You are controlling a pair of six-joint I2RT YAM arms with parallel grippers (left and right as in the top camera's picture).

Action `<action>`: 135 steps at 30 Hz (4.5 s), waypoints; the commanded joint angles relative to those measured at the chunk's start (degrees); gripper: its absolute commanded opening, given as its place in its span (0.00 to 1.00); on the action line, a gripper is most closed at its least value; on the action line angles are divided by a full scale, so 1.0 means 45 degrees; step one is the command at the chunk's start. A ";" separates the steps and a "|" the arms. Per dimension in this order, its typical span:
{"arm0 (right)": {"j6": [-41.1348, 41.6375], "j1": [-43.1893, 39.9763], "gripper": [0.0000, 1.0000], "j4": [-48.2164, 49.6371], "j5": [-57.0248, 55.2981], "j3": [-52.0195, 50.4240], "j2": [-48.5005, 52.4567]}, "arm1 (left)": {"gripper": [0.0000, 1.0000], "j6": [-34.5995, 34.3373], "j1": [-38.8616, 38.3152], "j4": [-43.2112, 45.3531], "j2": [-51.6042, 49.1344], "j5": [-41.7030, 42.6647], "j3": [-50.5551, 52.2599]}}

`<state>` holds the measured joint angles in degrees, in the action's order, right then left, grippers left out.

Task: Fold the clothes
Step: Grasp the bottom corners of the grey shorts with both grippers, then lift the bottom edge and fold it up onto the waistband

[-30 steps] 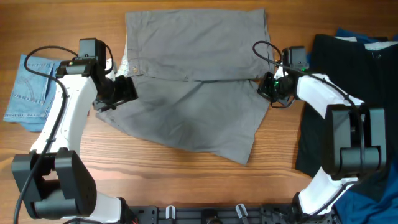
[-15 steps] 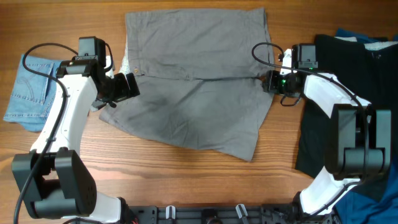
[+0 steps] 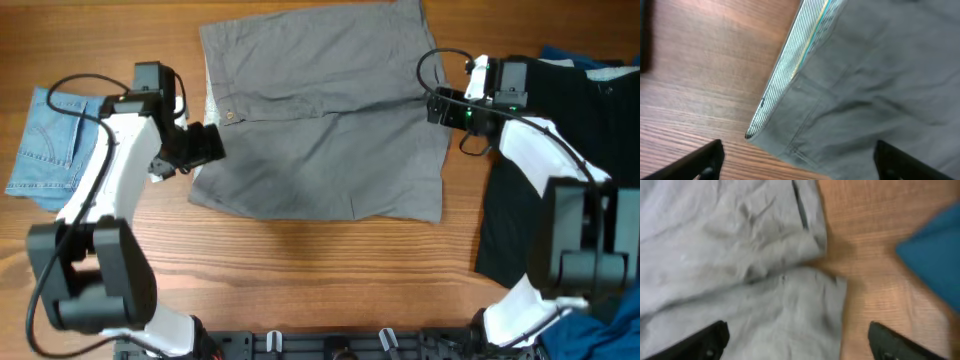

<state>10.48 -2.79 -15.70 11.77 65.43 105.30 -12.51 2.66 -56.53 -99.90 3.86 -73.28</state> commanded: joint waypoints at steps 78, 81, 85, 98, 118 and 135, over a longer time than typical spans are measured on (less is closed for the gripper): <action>0.5343 -0.0044 0.04 -0.3643 0.2681 -0.5493 -0.3269 | 0.77 0.0525 0.3886 0.2633 -0.2006 0.3342 0.5270; 0.5348 -0.0044 0.04 -0.3492 0.2676 -0.5493 -0.3269 | 0.53 -0.0005 0.3876 0.3910 -0.2006 0.3337 0.5702; 0.5362 -0.0044 0.04 -0.3337 0.2676 -0.5493 -0.3269 | 0.43 0.0005 0.3876 0.5022 -0.2006 0.3337 0.6606; 0.3308 -0.0044 0.04 -1.0992 -0.0539 -0.0223 -0.6397 | 0.04 0.0986 0.5498 -0.3186 0.0369 0.3283 0.2118; 0.3696 -0.0039 0.04 0.2778 0.0529 0.2973 -0.1010 | 0.04 -0.0005 0.2676 0.2161 0.4148 0.2511 0.0957; 0.0908 -0.0709 1.00 -0.0918 0.3891 0.2851 0.2555 | 0.89 0.0515 0.1651 0.4425 -0.1073 0.2837 0.1831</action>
<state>21.65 -7.64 -16.80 29.02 78.37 118.61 -12.45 11.55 -38.98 -101.16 14.59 -67.51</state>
